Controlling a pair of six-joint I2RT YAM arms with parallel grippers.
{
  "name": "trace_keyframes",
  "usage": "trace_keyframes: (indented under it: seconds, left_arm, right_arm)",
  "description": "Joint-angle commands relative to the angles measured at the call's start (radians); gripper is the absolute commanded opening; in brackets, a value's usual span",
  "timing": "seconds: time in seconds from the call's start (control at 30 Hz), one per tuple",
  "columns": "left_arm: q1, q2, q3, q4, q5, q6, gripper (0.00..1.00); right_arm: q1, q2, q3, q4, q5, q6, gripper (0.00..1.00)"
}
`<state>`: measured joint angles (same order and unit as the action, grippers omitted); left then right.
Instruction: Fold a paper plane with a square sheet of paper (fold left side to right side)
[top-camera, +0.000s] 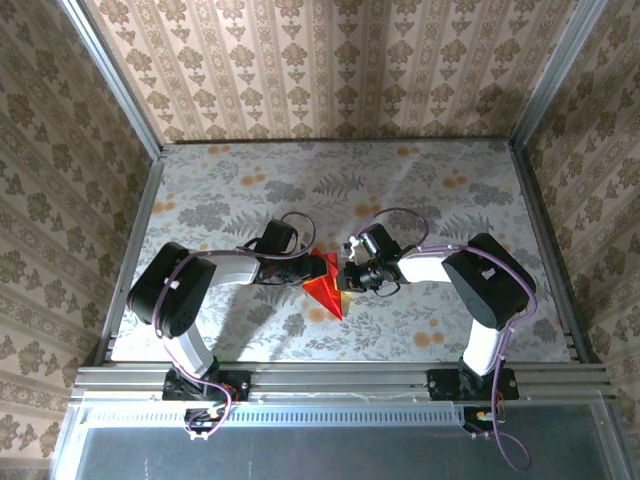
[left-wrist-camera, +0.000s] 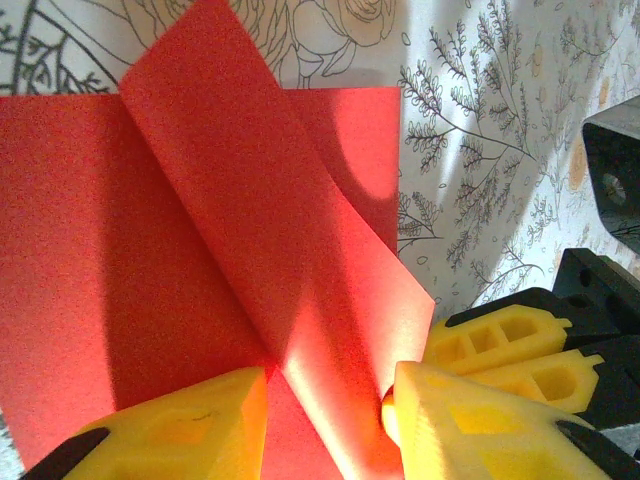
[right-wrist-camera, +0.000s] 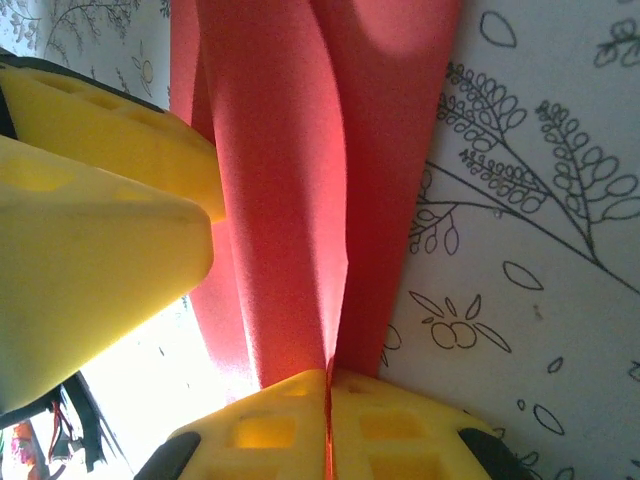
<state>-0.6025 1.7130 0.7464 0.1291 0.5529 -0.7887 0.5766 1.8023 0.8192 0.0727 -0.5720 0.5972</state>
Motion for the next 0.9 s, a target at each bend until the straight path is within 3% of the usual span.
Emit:
trace_keyframes:
  seconds: [0.0, 0.4, 0.73, 0.8, 0.87]
  left_arm:
    - [-0.011, 0.027, -0.010, -0.041, -0.033, 0.022, 0.39]
    - [-0.012, -0.006, -0.010, -0.042, -0.034, 0.013, 0.39]
    - [0.003, -0.109, 0.026, -0.140, -0.080, 0.072, 0.42]
    - [0.006, -0.120, 0.031, -0.151, -0.074, 0.081, 0.36]
    - [0.009, -0.116, 0.031, -0.128, -0.027, 0.079, 0.19]
  right_arm:
    - [0.005, 0.030, 0.017, -0.042, 0.028, -0.026, 0.10]
    - [0.014, 0.078, -0.002, -0.092, 0.085, -0.021, 0.06]
    - [0.019, 0.084, -0.011, -0.137, 0.115, -0.029, 0.06]
    - [0.019, 0.087, -0.010, -0.140, 0.116, -0.030, 0.05]
    - [0.020, 0.089, -0.006, -0.147, 0.121, -0.032, 0.05]
